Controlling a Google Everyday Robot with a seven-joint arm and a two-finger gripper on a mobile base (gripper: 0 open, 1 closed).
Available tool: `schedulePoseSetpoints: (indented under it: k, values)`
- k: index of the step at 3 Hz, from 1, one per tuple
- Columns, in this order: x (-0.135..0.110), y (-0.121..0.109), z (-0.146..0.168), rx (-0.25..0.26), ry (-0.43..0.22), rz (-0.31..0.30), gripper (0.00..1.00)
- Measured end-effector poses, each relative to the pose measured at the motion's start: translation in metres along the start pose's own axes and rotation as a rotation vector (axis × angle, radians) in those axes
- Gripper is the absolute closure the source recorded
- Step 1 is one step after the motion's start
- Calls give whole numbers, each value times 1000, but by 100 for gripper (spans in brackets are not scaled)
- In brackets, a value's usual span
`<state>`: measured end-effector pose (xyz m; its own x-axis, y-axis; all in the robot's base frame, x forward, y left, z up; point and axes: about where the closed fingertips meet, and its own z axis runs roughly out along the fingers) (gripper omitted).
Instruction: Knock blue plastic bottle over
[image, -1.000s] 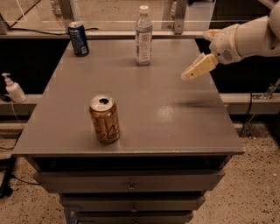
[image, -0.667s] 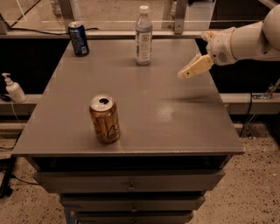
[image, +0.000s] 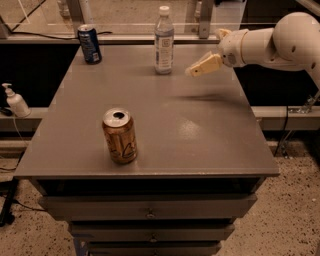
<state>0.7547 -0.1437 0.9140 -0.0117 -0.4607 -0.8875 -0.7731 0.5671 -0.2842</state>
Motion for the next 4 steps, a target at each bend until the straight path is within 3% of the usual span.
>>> schedulePoseSetpoints:
  k: [1, 2, 4]
  values:
    - [-9, -15, 30, 3, -49, 20, 0]
    - [-21, -14, 59, -29, -98, 65, 0]
    - [-61, 23, 94, -182, -250, 139, 0]
